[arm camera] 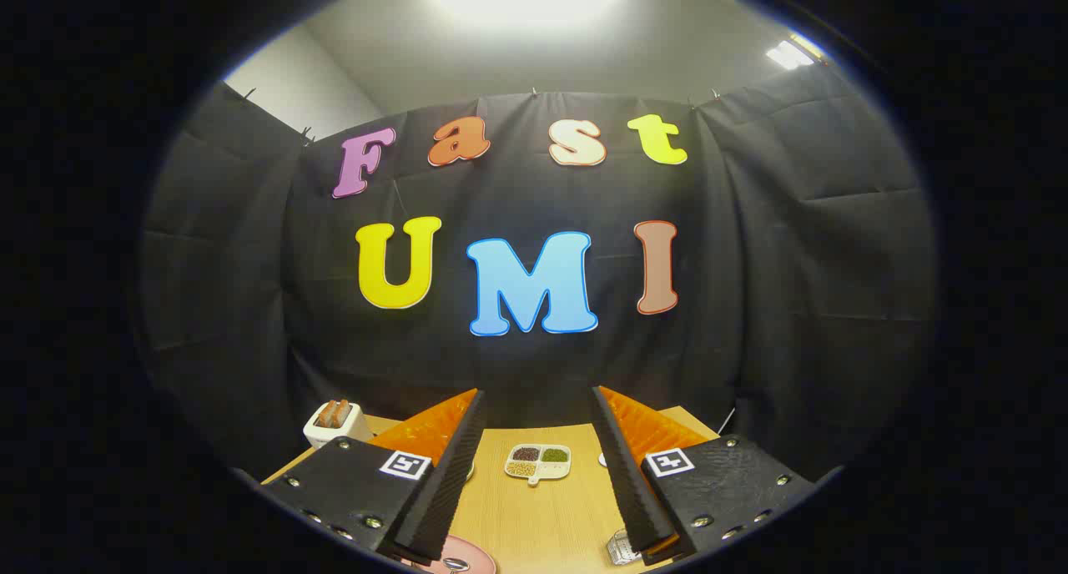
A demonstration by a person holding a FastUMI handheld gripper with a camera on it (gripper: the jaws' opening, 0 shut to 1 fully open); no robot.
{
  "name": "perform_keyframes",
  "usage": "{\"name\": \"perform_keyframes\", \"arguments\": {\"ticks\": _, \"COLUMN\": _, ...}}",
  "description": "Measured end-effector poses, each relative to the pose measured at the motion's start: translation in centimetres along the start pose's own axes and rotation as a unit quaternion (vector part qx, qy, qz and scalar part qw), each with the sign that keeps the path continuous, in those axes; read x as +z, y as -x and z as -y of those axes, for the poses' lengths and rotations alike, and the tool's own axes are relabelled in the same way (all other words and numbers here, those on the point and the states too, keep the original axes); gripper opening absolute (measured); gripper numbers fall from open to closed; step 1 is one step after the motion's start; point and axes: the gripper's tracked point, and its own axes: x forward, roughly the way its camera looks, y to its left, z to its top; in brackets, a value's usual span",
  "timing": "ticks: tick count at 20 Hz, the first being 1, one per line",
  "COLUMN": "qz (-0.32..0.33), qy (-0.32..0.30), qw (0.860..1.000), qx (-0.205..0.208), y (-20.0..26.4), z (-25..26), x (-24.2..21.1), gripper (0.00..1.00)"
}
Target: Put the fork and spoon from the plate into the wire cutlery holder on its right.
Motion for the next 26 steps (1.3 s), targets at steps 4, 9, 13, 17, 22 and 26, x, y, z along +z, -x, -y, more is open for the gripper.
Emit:
{"name": "perform_keyframes", "arguments": {"ticks": 4, "qz": 0.002, "qy": -0.005, "qw": 1.0, "qx": -0.003, "y": 0.1, "z": 0.2, "x": 0.1, "gripper": 0.79}}
{"name": "perform_keyframes", "arguments": {"ticks": 9, "qz": -0.013, "qy": -0.008, "qw": 1.0, "qx": 0.001, "y": 0.0, "z": -0.1, "x": -0.9, "gripper": 0.79}}
{"name": "perform_keyframes", "arguments": {"ticks": 13, "qz": -0.03, "qy": -0.009, "qw": 0.999, "qx": 0.008, "y": -0.3, "z": -0.7, "x": -2.1, "gripper": 0.79}}
{"name": "perform_keyframes", "arguments": {"ticks": 17, "qz": -0.074, "qy": -0.016, "qw": 0.997, "qx": 0.024, "y": -0.8, "z": -2.1, "x": -5.5, "gripper": 0.79}}
{"name": "perform_keyframes", "arguments": {"ticks": 22, "qz": -0.189, "qy": -0.029, "qw": 0.979, "qx": 0.065, "y": -0.3, "z": -5.0, "x": -13.5, "gripper": 0.79}}
{"name": "perform_keyframes", "arguments": {"ticks": 26, "qz": -0.333, "qy": -0.054, "qw": 0.936, "qx": 0.1, "y": 2.7, "z": -7.5, "x": -22.3, "gripper": 0.8}}
